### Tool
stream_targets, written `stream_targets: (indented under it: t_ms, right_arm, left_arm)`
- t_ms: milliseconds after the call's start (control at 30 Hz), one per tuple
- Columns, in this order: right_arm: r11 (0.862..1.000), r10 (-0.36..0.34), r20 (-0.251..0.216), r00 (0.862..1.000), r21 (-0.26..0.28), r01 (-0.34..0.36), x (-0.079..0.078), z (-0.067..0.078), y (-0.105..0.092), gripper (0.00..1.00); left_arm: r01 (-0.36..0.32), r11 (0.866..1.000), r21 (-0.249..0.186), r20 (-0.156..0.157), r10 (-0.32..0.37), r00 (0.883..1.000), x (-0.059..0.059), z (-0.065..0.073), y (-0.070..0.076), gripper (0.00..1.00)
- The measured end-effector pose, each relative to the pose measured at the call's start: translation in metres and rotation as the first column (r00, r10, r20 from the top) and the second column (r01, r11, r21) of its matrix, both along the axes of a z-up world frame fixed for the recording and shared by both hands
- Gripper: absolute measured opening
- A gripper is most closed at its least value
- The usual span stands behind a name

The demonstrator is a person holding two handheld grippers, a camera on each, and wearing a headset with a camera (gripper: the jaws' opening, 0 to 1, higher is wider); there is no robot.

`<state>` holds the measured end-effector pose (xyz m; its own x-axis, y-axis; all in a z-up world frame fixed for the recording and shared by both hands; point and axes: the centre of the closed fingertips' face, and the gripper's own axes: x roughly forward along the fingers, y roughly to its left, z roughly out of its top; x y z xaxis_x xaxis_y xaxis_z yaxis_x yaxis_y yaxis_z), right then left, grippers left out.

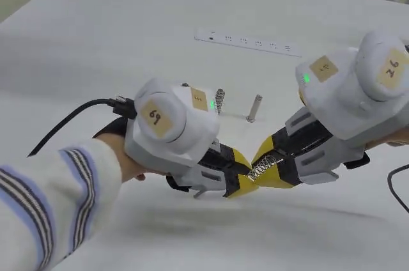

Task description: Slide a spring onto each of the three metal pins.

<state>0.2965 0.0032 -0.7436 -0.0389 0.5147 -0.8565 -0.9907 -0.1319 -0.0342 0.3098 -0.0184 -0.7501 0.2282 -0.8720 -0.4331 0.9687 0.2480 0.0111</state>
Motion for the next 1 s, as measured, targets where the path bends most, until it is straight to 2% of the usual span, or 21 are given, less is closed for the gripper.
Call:
stream_targets:
  t_ms: [267, 300, 367, 467, 733, 767, 833, 867, 933, 1000]
  right_arm:
    - [1.0, -0.008, 0.014, 1.0, -0.018, 0.009, 0.004, -0.002, -0.001, 0.08]
    - [1.0, -0.01, 0.016, 1.0, -0.02, 0.01, 0.004, -0.002, -0.001, 0.08]
    - [1.0, -0.012, 0.017, 1.0, -0.026, 0.012, 0.005, -0.003, -0.001, 0.08]
    - [1.0, -0.015, 0.011, 1.0, -0.027, 0.015, 0.005, -0.003, -0.001, 0.08]
    - [0.999, -0.014, 0.007, 1.0, -0.031, 0.015, 0.005, -0.005, 0.0, 0.08]
    - [0.999, -0.017, 0.007, 1.0, -0.029, 0.017, 0.005, -0.005, 0.0, 0.08]
    - [0.999, -0.024, 0.009, 1.0, -0.025, 0.024, 0.006, -0.004, 0.001, 0.08]
    - [0.999, -0.027, 0.01, 1.0, -0.024, 0.027, 0.007, -0.004, 0.001, 0.08]
    - [0.999, -0.045, 0.014, 0.999, -0.02, 0.045, 0.01, -0.003, 0.001, 0.08]
    - [0.998, -0.062, 0.017, 0.998, -0.014, 0.062, 0.014, -0.002, -0.001, 0.08]
  left_arm:
    - [-0.016, 1.0, 0.003, 0.006, 0.016, 1.0, 0.003, -0.002, 0.001, 0.02]
    - [-0.022, 1.0, 0.002, 0.002, 0.022, 1.0, 0.004, -0.002, 0.001, 0.02]
    - [-0.044, 0.999, -0.013, -0.033, 0.043, 0.999, 0.005, -0.003, 0.002, 0.03]
    - [-0.037, 0.999, -0.013, -0.025, 0.036, 0.999, 0.005, -0.003, 0.003, 0.03]
    - [-0.048, 0.999, -0.013, -0.028, 0.048, 0.998, 0.007, -0.005, 0.004, 0.06]
    - [-0.059, 0.998, -0.024, -0.046, 0.057, 0.997, 0.007, -0.005, 0.004, 0.06]
    - [-0.064, 0.997, -0.034, -0.06, 0.062, 0.996, 0.007, -0.004, 0.004, 0.06]
    - [-0.068, 0.997, -0.035, -0.051, 0.066, 0.997, 0.008, -0.004, 0.005, 0.07]
    - [-0.08, 0.996, -0.035, -0.055, 0.078, 0.995, 0.01, -0.005, 0.007, 0.09]
    - [-0.094, 0.995, -0.036, -0.047, 0.092, 0.995, 0.013, -0.005, 0.008, 0.15]
